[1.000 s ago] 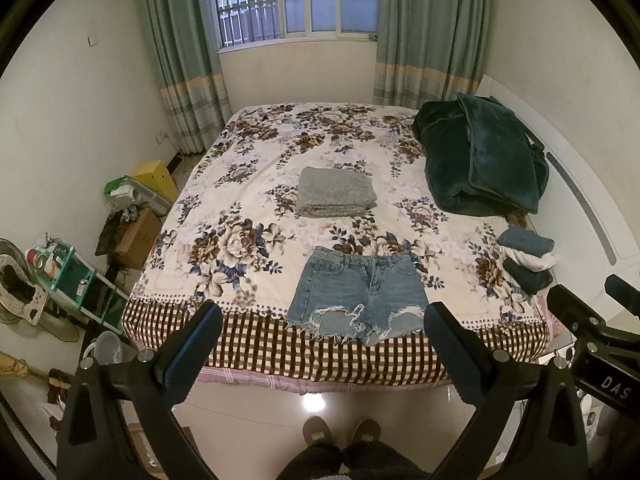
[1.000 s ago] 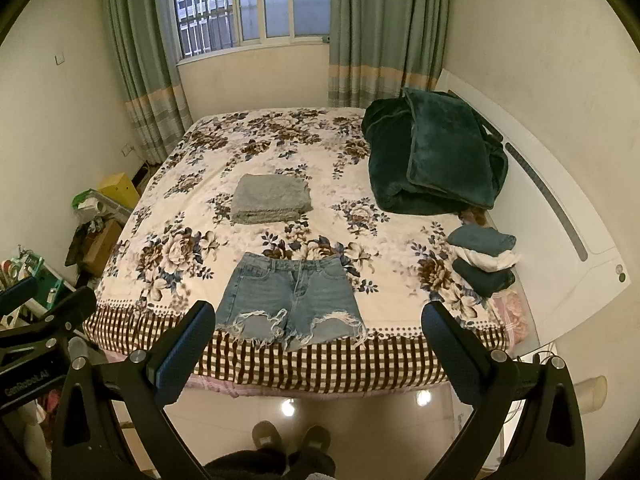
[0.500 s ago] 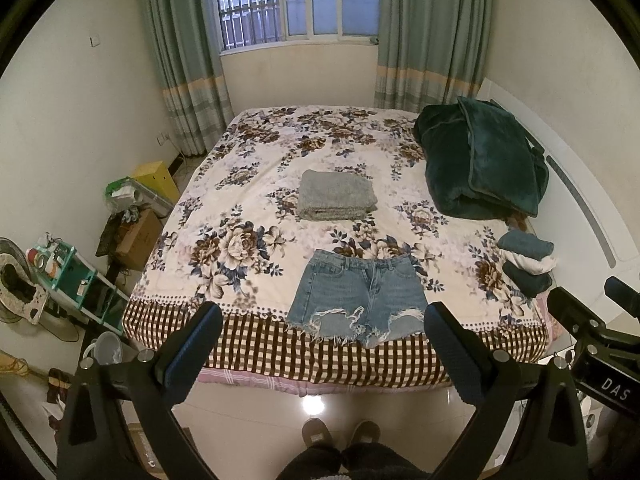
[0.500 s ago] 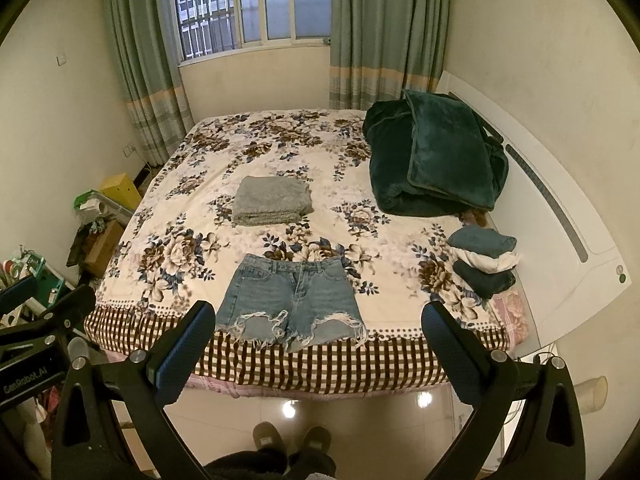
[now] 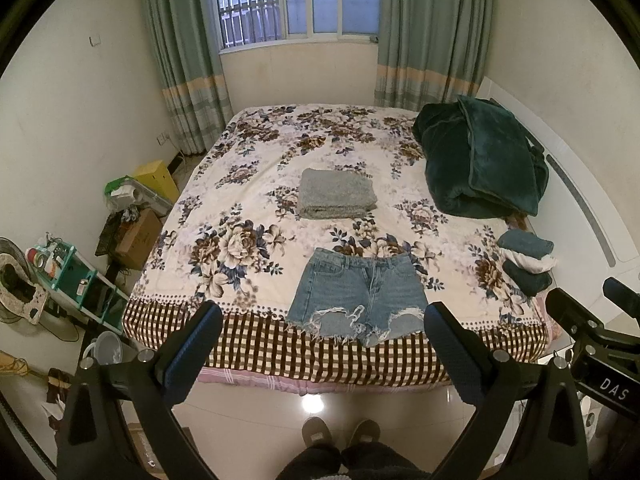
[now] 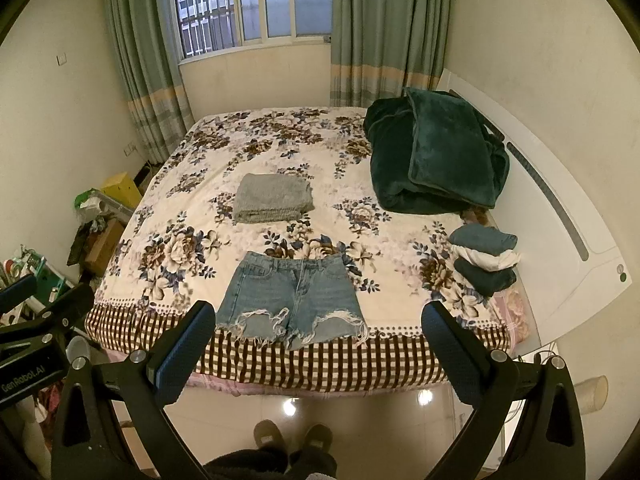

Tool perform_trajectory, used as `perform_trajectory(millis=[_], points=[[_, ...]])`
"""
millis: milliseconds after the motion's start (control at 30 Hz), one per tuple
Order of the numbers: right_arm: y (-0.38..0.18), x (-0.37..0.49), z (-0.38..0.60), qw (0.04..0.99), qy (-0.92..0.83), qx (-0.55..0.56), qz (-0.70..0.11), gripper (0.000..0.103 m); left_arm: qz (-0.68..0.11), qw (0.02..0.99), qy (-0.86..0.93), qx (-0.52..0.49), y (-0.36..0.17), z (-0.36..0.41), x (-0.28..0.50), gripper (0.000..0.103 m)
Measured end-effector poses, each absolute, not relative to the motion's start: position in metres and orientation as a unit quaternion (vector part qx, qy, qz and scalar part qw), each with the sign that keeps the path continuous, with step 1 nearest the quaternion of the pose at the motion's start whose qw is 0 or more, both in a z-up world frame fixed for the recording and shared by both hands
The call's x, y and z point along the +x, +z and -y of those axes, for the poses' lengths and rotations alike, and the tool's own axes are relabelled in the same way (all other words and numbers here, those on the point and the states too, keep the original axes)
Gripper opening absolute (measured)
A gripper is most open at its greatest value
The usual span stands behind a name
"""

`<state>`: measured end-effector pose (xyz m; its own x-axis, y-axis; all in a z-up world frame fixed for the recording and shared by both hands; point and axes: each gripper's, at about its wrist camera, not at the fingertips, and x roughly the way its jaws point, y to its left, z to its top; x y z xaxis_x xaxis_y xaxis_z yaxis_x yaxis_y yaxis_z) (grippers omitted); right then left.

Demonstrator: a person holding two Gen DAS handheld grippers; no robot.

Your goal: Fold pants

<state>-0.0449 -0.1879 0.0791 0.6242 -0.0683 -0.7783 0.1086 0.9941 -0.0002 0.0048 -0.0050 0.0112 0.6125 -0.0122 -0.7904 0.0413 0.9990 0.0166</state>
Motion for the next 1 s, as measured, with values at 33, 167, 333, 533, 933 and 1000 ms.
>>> perform_trajectory(millis=[33, 167, 333, 533, 933, 1000], points=[[0.078, -0.045, 0.188, 0.901, -0.049, 0.023, -0.431, 0.103, -0.441, 0.897, -0.015, 0.017, 0.012, 0.005, 0.006, 0.103], [0.073, -0.047, 0.178, 0.898, -0.049, 0.024, -0.436, 0.103, -0.445, 0.895, -0.018, 0.015, 0.009, 0.002, 0.008, 0.103], [0.060, -0.039, 0.176, 0.894, -0.059, 0.032, -0.443, 0.103, -0.449, 0.893, -0.019, 0.016, 0.003, -0.001, 0.015, 0.103], [0.022, 0.000, 0.199, 0.895, -0.075, 0.058, -0.436, 0.103, -0.439, 0.898, 0.003, 0.025, -0.027, -0.010, 0.053, 0.103], [-0.116, 0.158, 0.302, 0.846, -0.032, 0.094, -0.525, 0.103, -0.485, 0.872, 0.055, 0.025, -0.133, 0.051, 0.141, 0.103], [-0.145, 0.189, 0.326, 0.834, -0.014, 0.096, -0.543, 0.103, -0.500, 0.864, 0.066, 0.019, -0.157, 0.073, 0.158, 0.103]])
